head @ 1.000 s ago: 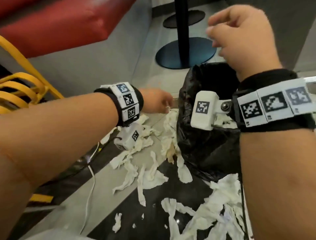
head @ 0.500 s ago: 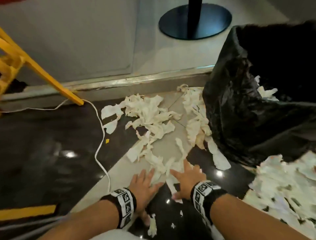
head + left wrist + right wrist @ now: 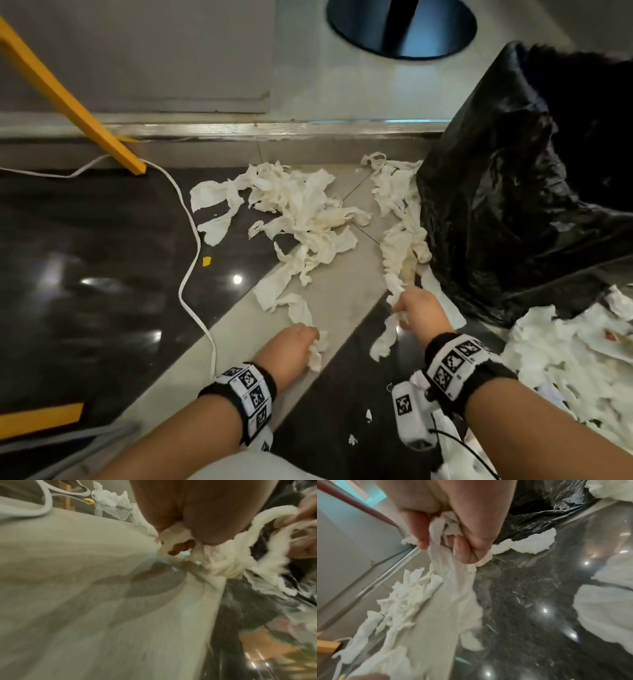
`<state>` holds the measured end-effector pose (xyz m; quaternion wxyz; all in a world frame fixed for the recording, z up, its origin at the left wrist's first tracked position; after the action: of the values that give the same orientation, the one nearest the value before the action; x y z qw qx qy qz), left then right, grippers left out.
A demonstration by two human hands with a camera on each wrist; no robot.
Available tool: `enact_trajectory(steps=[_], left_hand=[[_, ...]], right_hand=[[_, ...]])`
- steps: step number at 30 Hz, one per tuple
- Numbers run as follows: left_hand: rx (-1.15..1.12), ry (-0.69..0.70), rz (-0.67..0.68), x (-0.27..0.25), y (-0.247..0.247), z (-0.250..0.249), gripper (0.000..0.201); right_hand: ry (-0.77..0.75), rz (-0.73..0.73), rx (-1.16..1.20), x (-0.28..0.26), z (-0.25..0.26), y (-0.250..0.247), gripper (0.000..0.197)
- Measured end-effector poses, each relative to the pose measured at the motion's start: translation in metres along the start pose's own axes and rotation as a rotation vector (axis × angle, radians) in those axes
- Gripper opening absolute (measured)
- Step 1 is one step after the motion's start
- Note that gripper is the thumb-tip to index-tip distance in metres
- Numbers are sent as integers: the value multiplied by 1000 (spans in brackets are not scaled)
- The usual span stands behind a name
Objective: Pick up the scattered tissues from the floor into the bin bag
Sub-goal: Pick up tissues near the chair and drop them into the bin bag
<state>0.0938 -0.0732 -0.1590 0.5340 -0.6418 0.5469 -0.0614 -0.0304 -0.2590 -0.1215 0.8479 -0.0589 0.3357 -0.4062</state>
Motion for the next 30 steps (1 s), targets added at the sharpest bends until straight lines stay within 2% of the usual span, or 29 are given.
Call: enact_trajectory(steps=[3, 6, 8, 10, 12, 15, 17, 19, 21, 22, 25, 27, 28, 30], left_hand=[[-52, -57, -23, 6, -16, 2, 29], [-71, -38, -161, 16, -38, 4, 42], [62, 3, -247, 35, -53, 4, 41], [196, 1, -246, 56, -62, 6, 39], [317, 4, -135, 72, -58, 11, 33], [471, 35, -40, 78, -44, 14, 35], [357, -8, -44, 73, -42, 13, 29], [150, -82, -80, 63, -48, 12, 20], [-37, -140, -145, 53, -58, 7, 13], [-92, -140, -186, 47, -63, 4, 16], [-161, -146, -202, 28, -77, -6, 37], [-160, -177, -138, 18, -82, -8, 48], [-110, -187, -105, 15, -83, -9, 48], [27, -190, -74, 8, -83, -9, 34]], right_hand=[[95, -28, 397, -8, 4, 5, 10], [87, -43, 432, -8, 14, 8, 29], [90, -3, 508, -9, 21, 13, 21], [61, 56, 489, -11, 24, 18, 11], [-27, 99, 360, -11, 28, 16, 6], [-163, 43, 73, -5, 38, -4, 9], [-251, -47, -143, 1, 47, -20, 12], [-313, -132, -232, 6, 58, -32, 28], [-310, -190, -292, 17, 57, -40, 43], [-301, -184, -370, 25, 57, -40, 43], [-352, -47, -685, 57, 51, -22, 11], [-352, 142, -881, 74, 32, -4, 56], [-334, 198, -960, 78, 26, 3, 67], [-298, 224, -1072, 77, 17, 8, 68]])
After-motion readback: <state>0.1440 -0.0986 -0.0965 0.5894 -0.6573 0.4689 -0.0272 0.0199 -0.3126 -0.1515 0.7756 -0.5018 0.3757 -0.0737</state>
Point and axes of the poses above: each hand's wrist, its own x-axis towards the middle knuckle, its own y-axis out of the palm, z = x × y, the point moved 6 cm from there along x, towards the middle knuckle, and after that the axes turned 8 degrees about -y, right-handed, at the moved point
